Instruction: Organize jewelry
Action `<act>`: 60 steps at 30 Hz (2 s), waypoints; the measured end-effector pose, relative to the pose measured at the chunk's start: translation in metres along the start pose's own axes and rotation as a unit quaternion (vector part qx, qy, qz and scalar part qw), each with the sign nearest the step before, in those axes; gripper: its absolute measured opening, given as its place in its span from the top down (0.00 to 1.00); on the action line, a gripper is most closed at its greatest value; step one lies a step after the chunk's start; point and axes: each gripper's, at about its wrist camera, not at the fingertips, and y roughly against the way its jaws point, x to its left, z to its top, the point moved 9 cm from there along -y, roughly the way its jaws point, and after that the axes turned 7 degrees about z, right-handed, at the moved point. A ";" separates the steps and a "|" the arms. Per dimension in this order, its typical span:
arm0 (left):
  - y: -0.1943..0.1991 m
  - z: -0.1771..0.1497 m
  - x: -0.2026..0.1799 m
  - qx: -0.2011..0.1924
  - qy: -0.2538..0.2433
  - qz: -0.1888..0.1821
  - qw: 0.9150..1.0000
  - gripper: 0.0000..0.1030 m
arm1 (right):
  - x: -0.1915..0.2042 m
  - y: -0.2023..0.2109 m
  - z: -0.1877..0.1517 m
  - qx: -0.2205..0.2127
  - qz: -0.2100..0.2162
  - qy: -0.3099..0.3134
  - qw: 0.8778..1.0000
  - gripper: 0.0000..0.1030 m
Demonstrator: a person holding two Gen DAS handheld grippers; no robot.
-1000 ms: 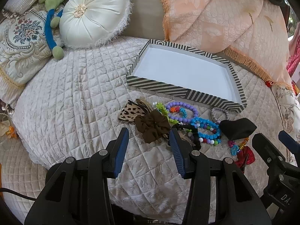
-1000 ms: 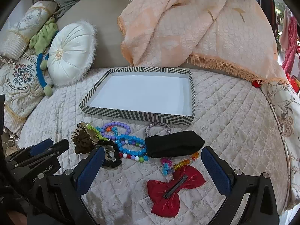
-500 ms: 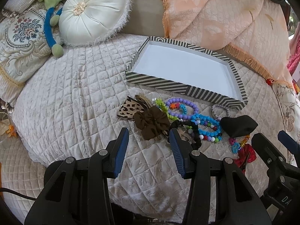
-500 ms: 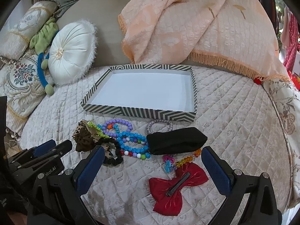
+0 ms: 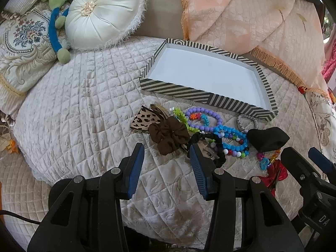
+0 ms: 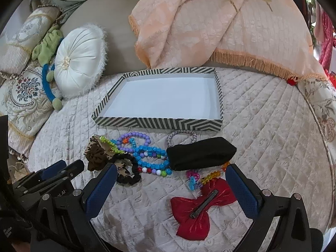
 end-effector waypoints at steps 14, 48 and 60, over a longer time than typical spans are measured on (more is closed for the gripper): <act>-0.004 -0.003 0.000 0.007 -0.001 0.002 1.000 0.57 | 0.000 0.000 -0.002 0.001 -0.007 0.019 1.000 0.00; -0.016 0.006 0.022 0.039 0.035 -0.030 0.998 0.57 | -0.017 -0.011 -0.005 0.027 0.014 0.014 0.999 0.00; -0.037 0.029 0.052 0.094 0.098 -0.075 0.988 0.49 | -0.050 -0.022 0.012 0.029 0.035 0.016 0.999 0.10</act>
